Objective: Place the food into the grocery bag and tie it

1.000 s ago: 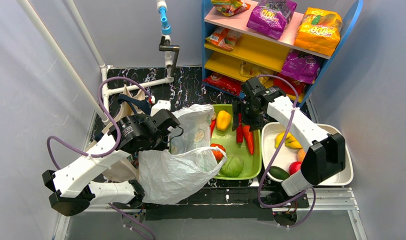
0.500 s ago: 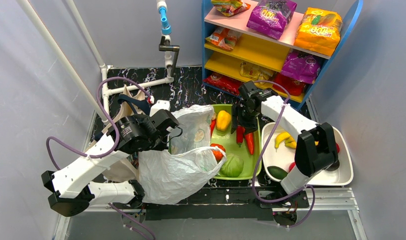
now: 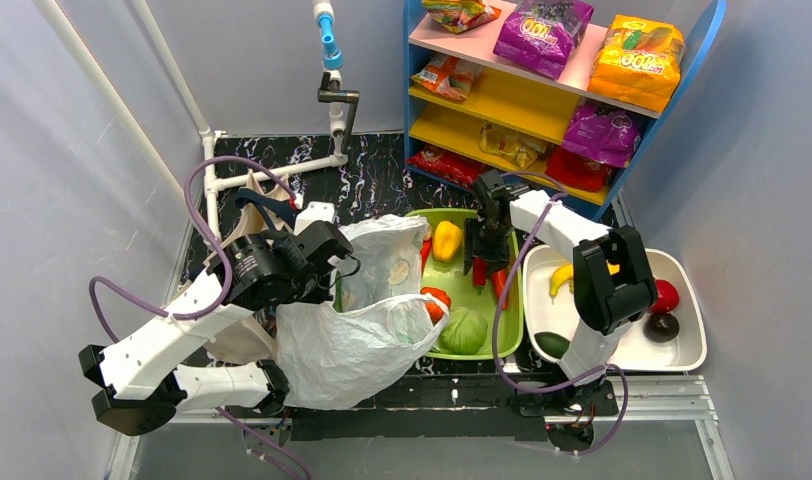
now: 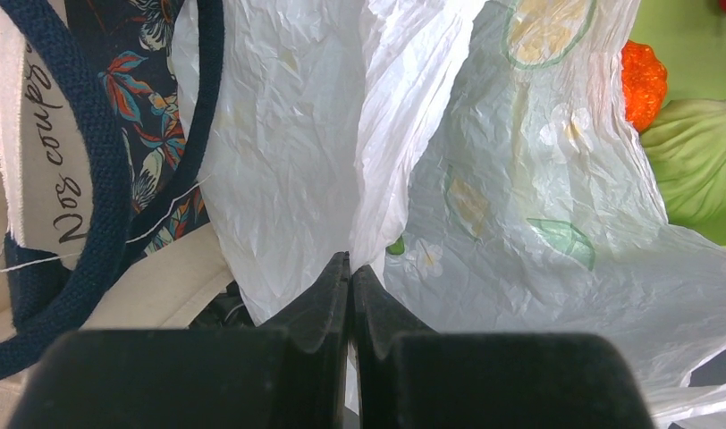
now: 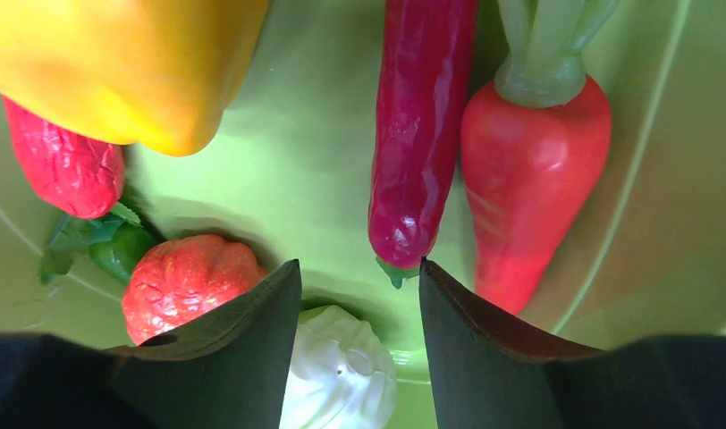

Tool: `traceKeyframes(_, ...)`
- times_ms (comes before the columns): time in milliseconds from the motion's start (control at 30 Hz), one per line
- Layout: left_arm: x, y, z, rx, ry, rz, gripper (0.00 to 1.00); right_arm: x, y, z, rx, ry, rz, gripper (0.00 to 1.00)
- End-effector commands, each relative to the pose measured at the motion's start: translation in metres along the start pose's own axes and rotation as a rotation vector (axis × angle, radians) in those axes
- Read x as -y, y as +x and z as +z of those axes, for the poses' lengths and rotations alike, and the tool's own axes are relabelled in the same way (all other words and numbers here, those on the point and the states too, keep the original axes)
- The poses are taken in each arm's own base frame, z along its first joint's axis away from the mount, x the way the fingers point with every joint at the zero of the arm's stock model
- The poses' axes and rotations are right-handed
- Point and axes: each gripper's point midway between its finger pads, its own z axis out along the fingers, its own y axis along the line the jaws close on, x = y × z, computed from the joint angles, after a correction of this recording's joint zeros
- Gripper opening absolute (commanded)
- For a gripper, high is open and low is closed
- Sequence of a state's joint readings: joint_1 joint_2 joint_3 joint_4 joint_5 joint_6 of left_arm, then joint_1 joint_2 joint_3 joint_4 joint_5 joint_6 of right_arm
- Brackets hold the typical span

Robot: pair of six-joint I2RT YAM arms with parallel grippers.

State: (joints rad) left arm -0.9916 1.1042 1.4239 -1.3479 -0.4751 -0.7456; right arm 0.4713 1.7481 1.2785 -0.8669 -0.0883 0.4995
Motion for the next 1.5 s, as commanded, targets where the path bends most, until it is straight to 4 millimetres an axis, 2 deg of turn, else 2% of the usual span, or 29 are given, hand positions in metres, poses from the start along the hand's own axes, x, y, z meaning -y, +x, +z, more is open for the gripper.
traceKeyframes(0, -0.011, 0.003, -0.006, 0.012, -0.019, -0.012, 0.0, 0.004, 0.001, 0.013, -0.011, 0.009, 0.013, 0.57)
traceKeyframes(133, -0.009, 0.001, -0.005, 0.012, -0.022, -0.005, 0.0, 0.01, 0.002, 0.026, -0.032, 0.029, 0.01, 0.55)
traceKeyframes(333, -0.009, 0.0, -0.006, 0.014, -0.024, -0.002, 0.0, 0.015, 0.001, 0.036, -0.042, 0.055, -0.002, 0.51)
traceKeyframes(467, -0.011, 0.001, -0.006, 0.013, -0.024, -0.005, 0.0, 0.015, 0.001, 0.037, -0.047, 0.058, -0.013, 0.35)
traceKeyframes(600, -0.012, 0.001, -0.007, 0.013, -0.027, -0.007, 0.0, 0.012, -0.001, 0.023, -0.026, 0.047, -0.025, 0.11)
traceKeyframes(700, -0.013, 0.002, -0.007, 0.013, -0.028, -0.005, 0.0, 0.005, -0.005, 0.001, 0.016, 0.018, -0.034, 0.01)
traceKeyframes(900, -0.012, 0.002, -0.006, 0.014, -0.026, -0.002, 0.0, -0.019, -0.01, -0.064, 0.142, -0.112, -0.087, 0.01)
traceKeyframes(1067, -0.01, 0.0, -0.006, 0.013, -0.022, 0.004, 0.0, -0.035, -0.002, -0.119, 0.237, -0.217, -0.156, 0.01)
traceKeyframes(1167, -0.007, 0.001, -0.005, 0.003, -0.013, 0.011, 0.0, -0.039, 0.01, -0.142, 0.243, -0.263, -0.181, 0.01)
traceKeyframes(1267, -0.006, 0.001, -0.005, 0.004, -0.005, 0.016, 0.0, -0.056, 0.024, -0.166, 0.275, -0.395, -0.234, 0.01)
traceKeyframes(1400, -0.003, -0.002, -0.006, 0.007, 0.004, 0.022, 0.0, -0.066, 0.04, -0.195, 0.319, -0.496, -0.253, 0.01)
traceKeyframes(1467, -0.001, -0.004, -0.007, 0.007, 0.009, 0.026, 0.0, -0.079, 0.056, -0.214, 0.311, -0.608, -0.298, 0.01)
